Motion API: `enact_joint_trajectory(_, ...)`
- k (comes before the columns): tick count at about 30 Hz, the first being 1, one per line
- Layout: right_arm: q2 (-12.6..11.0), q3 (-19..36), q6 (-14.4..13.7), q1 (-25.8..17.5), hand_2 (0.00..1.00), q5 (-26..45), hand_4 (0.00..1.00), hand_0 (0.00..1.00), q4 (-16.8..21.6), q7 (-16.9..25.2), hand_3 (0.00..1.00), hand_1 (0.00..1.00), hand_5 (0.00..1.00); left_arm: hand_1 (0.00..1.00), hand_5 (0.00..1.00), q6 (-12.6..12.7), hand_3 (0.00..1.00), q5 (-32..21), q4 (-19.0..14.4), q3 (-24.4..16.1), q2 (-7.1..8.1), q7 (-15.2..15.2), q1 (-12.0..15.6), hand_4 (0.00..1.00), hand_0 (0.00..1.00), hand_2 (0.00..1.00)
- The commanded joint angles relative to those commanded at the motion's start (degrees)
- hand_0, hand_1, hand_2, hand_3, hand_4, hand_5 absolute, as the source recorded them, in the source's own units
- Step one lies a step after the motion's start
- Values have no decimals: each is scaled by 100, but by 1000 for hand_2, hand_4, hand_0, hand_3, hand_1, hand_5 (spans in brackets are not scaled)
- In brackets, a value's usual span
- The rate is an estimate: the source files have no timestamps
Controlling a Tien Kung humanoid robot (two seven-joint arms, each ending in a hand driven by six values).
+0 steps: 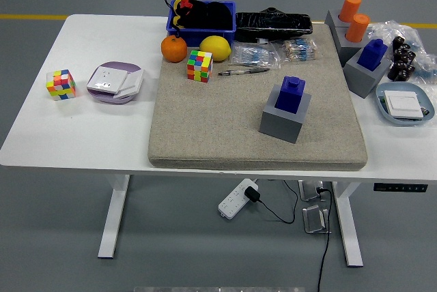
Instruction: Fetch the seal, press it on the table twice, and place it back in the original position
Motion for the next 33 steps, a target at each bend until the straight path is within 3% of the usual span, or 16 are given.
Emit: enact_joint_trajectory(33, -48, -232, 82, 50, 678, 42, 836, 799, 5, -58, 627, 682, 157, 692, 234, -36, 720, -20, -4, 72, 43, -1, 13, 632, 718, 684)
